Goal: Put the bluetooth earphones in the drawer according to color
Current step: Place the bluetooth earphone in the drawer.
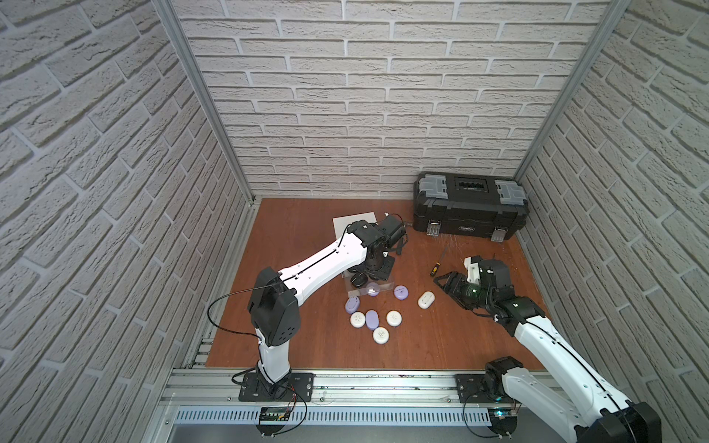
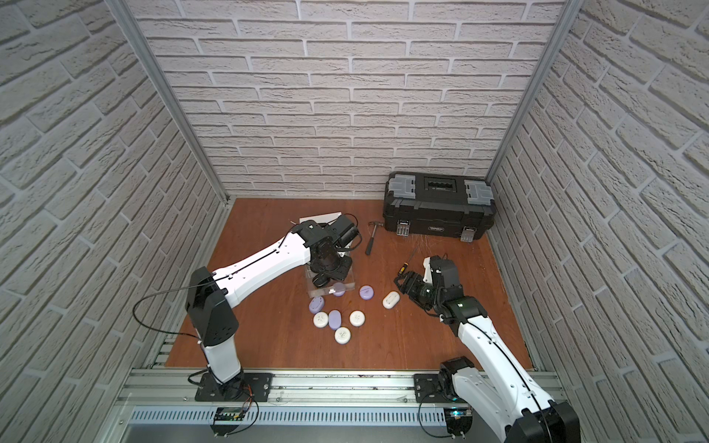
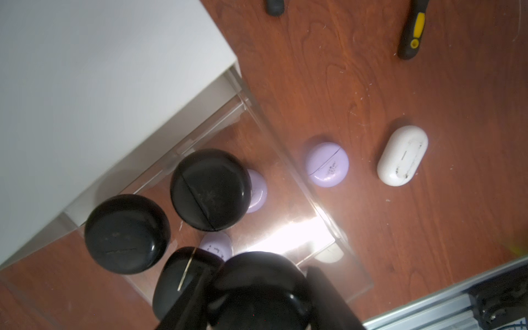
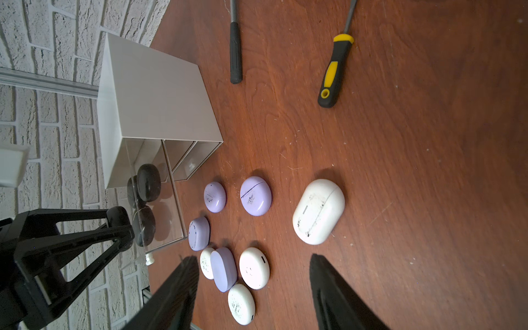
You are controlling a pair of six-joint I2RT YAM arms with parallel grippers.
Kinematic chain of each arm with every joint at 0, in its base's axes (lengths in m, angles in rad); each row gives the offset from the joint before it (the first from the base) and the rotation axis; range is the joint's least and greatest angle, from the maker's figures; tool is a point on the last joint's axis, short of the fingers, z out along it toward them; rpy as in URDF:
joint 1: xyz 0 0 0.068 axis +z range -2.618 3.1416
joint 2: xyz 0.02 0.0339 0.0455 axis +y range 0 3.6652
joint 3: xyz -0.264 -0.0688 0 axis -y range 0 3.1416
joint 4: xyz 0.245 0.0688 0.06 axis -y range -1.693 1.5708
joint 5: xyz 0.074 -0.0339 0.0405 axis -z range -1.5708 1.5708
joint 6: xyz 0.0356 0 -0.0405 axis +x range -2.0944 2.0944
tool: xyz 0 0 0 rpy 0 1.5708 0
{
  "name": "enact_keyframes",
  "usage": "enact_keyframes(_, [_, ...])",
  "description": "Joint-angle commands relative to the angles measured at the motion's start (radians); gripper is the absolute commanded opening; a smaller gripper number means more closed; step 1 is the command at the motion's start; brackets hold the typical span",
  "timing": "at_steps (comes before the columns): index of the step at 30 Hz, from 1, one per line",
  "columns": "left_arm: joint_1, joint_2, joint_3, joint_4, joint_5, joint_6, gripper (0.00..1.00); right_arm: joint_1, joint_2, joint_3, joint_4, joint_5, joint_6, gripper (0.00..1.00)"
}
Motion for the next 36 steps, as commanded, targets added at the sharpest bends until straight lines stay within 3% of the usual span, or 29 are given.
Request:
enact_keyframes(1, [0.006,-0.034,-0.014,0.005,0.013,0.003,0.42,-0.01,-0.007,-0.009,0.037,-0.007,-0.008,0.66])
enact_keyframes(36, [0.017,0.055,0.023,-0.028,0.053,0.046,0.43,-0.01,-0.009,-0.01,0.028,-0.001,-0.01,0.66])
